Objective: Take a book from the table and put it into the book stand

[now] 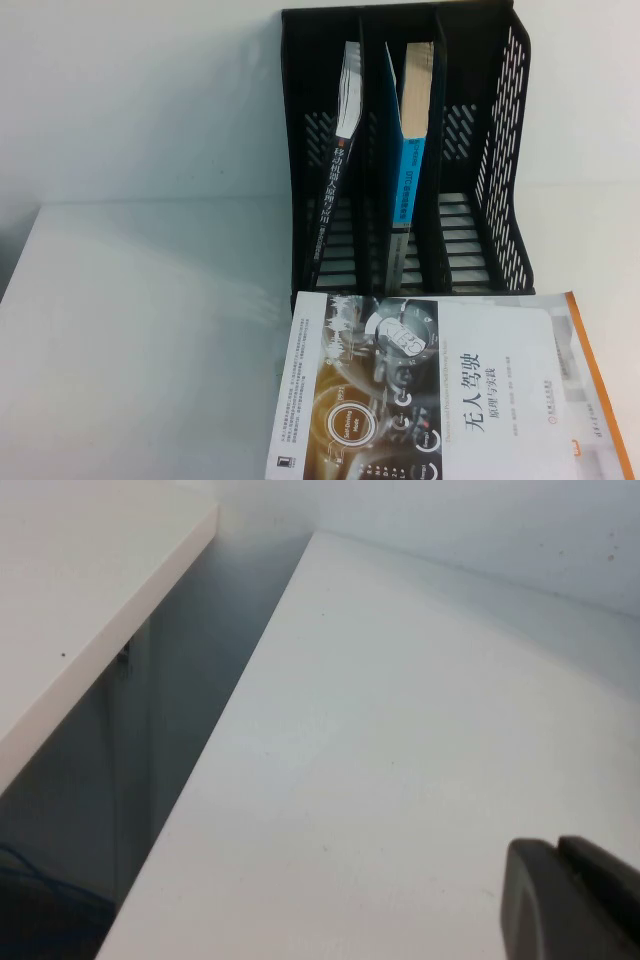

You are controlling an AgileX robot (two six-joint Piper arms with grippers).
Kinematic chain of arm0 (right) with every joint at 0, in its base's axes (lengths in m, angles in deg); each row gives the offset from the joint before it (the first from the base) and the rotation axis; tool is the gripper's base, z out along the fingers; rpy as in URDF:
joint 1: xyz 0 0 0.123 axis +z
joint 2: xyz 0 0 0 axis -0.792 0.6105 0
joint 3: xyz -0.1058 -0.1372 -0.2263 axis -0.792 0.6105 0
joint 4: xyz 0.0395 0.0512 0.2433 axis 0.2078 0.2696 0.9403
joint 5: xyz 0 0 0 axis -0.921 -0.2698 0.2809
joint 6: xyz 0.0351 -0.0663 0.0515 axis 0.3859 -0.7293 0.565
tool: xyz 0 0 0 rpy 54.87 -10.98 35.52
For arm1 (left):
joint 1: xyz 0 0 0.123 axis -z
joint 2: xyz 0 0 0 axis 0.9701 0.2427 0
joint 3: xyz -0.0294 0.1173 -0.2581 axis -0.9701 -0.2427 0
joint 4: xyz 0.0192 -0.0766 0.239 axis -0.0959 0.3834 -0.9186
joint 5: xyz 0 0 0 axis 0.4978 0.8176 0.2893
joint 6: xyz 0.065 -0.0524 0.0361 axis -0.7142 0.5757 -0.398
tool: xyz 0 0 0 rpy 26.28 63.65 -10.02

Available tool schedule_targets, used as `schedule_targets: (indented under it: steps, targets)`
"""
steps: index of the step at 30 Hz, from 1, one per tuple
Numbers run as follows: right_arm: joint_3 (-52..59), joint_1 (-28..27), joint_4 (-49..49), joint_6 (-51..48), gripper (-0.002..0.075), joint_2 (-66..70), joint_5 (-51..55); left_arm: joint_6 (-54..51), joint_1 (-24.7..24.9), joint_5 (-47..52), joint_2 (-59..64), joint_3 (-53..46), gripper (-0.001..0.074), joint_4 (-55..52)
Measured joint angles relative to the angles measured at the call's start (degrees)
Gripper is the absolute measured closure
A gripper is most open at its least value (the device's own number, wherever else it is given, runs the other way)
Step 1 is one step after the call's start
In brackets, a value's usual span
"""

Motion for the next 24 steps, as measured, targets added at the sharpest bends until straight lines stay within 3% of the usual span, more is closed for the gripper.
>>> schedule_targets:
  steps: [24]
  targets:
    - [0.0, 0.0, 0.0, 0.0, 0.0729, 0.0, 0.0, -0.4, 0.0, -0.4, 0.0, 0.0, 0.0739, -1.5]
